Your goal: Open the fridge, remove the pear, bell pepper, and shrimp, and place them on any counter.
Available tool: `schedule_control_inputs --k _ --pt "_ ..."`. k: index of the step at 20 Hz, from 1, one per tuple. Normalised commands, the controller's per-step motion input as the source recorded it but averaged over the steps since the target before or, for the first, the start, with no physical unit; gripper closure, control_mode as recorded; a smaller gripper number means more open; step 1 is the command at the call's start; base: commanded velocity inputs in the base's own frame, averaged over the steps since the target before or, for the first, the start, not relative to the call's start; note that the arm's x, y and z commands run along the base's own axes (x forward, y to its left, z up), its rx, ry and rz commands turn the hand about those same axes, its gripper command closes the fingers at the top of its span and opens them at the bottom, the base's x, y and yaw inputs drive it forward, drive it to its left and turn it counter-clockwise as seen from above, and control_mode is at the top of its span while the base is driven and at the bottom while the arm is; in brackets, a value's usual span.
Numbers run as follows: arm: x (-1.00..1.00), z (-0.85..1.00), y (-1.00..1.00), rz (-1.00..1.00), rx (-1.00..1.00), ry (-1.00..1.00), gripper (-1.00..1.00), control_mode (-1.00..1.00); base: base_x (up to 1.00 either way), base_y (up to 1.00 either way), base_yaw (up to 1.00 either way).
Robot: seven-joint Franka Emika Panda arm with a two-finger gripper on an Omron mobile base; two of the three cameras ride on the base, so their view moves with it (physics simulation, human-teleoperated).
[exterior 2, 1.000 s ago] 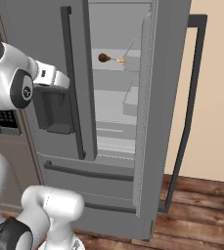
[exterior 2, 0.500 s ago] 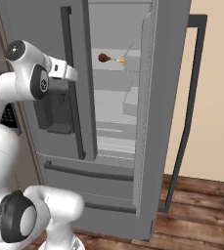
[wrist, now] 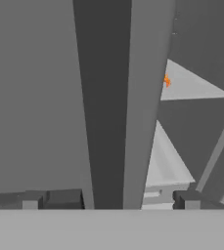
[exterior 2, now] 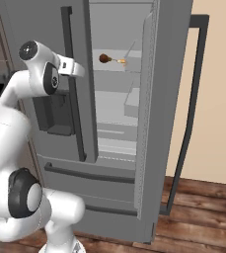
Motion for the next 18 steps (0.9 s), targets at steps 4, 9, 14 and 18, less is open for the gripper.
schedule_control_inputs --k 4,9,14,18 --pt "0.57 -0.18 0.05 0.00 0.00 -0.02 -1.00 -1.00 0.00 0.00 0.00" --pt "0.63 -0.16 0.00 0.00 0.00 0.00 -1.00 -1.00 0.00 0.00 0.00" --pt "0.69 -0.19 0.00 0.00 0.00 0.00 -1.00 -1.00 0.00 0.00 0.00" --pt "0.14 -0.05 -0.01 0.01 0.00 0.00 1.00 -1.00 0.00 0.00 0.00"
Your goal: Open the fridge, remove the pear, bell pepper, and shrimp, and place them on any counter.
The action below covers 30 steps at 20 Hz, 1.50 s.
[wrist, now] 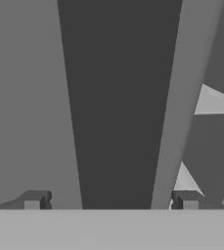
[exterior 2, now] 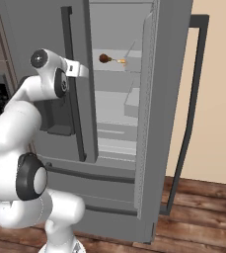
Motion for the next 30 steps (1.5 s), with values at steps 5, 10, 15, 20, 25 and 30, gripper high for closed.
schedule_control_inputs --k 5,10,15,20,25,30 --pt "0.00 0.00 0.00 0.00 0.00 0.00 1.00 -1.00 0.00 0.00 0.00" --pt "0.00 0.00 0.00 0.00 0.00 0.00 1.00 -1.00 0.00 0.00 0.00" --pt "-0.78 -0.04 0.00 0.00 0.00 0.01 1.00 -1.00 0.00 0.00 0.00" --pt "-1.00 0.00 -0.01 0.00 0.00 -0.05 1.00 -1.00 0.00 0.00 0.00" --pt "-1.00 0.00 0.00 0.00 0.00 -0.12 1.00 -1.00 0.00 0.00 0.00" --pt "-1.00 0.00 0.00 0.00 0.00 -0.14 1.00 -1.00 0.00 0.00 0.00"
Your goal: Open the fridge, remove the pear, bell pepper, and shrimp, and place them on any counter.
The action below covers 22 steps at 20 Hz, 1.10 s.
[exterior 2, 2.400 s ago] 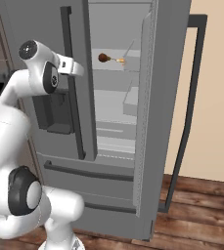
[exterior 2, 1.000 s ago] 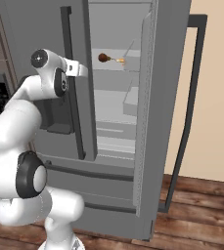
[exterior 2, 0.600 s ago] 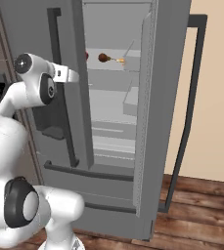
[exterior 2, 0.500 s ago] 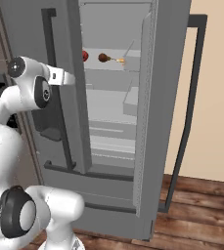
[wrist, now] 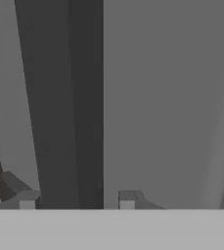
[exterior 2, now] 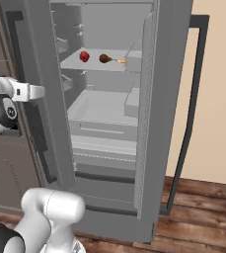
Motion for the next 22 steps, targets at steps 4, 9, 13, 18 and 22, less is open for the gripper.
schedule_control_inputs --k 4,9,13,18,22 --pt "-1.00 0.00 0.00 0.00 0.00 -0.13 1.00 -1.00 0.00 0.00 0.00" --pt "-0.54 -0.09 0.00 0.01 0.00 0.04 -1.00 -1.00 0.00 0.00 0.00" --pt "-0.27 0.00 -0.04 0.00 0.00 0.00 -1.00 -1.00 0.00 0.00 0.00" --pt "-1.00 0.00 -0.24 -0.14 0.00 -0.03 -1.00 -1.00 0.00 0.00 0.00" --pt "-1.00 0.00 -0.12 -0.38 0.00 0.06 -1.00 -1.00 0.00 0.00 0.00"
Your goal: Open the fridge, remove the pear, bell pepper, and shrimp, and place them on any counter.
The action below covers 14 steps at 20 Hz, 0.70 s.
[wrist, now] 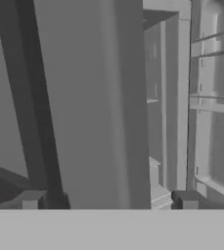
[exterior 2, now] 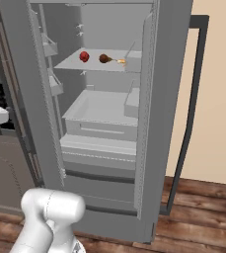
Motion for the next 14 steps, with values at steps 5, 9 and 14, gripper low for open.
schedule_control_inputs --k 5,9,14 --pt "-1.00 0.13 -0.45 -0.05 0.00 0.06 -1.00 -1.00 0.00 0.00 0.00" --pt "-0.27 0.07 -0.68 0.06 0.17 0.15 -1.00 -1.00 0.00 0.00 0.00" --pt "0.12 0.00 -0.89 0.07 0.39 0.18 -1.00 -1.00 0.00 0.00 0.00"
